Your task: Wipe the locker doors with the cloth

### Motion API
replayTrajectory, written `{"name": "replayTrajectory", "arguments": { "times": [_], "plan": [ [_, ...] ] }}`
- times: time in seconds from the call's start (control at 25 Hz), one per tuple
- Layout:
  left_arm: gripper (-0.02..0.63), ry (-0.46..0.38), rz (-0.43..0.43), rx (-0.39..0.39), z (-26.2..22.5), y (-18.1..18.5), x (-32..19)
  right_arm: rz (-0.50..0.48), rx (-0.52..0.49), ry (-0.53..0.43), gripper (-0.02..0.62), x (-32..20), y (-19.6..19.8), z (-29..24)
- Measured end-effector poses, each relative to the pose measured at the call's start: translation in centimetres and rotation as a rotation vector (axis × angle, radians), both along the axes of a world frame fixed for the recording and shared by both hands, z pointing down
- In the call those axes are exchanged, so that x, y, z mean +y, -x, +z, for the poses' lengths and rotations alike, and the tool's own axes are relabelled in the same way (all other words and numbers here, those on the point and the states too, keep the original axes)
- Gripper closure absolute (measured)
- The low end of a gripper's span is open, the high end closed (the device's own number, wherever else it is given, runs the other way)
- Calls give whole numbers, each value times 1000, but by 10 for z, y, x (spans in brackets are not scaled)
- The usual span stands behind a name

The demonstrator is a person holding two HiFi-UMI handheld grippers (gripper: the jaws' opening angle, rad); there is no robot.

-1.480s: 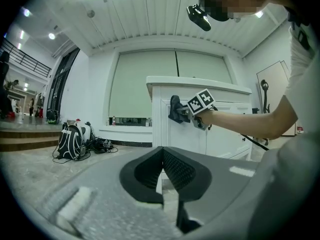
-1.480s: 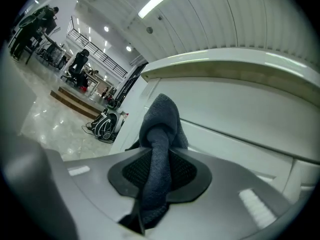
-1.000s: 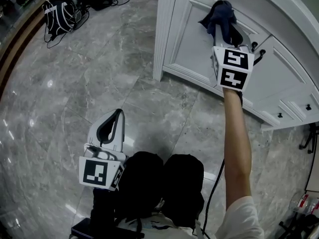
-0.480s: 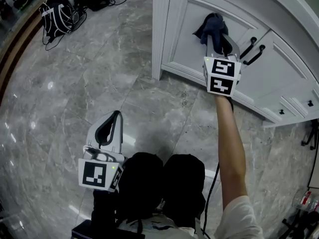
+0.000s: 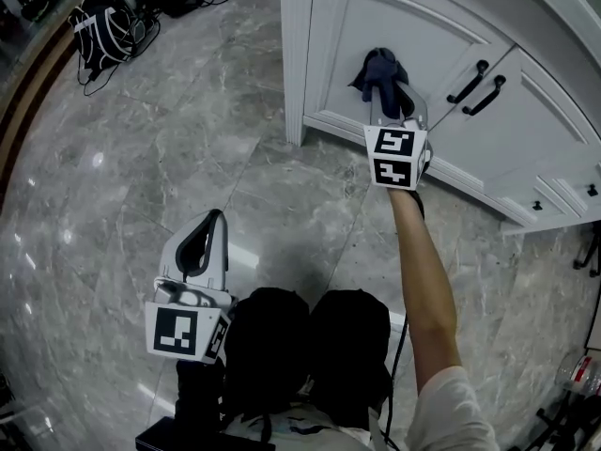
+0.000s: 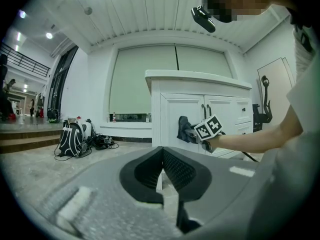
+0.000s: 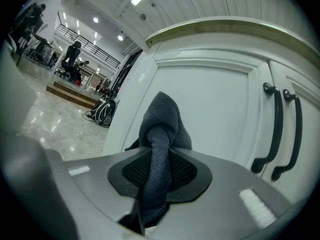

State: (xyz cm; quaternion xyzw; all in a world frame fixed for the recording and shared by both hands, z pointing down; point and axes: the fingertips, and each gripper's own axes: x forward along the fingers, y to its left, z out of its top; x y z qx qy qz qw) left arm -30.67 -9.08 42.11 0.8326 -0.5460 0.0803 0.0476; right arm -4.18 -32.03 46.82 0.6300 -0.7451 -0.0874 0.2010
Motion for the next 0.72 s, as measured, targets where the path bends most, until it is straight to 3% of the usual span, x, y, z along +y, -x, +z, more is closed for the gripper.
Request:
{"name": "replayTrajectory", "arguments": {
  "times": [0.72],
  "plan": [
    [604,20,-8,-29,5,3,-1,-35,-4,230,509,7,0,127]
  ]
}}
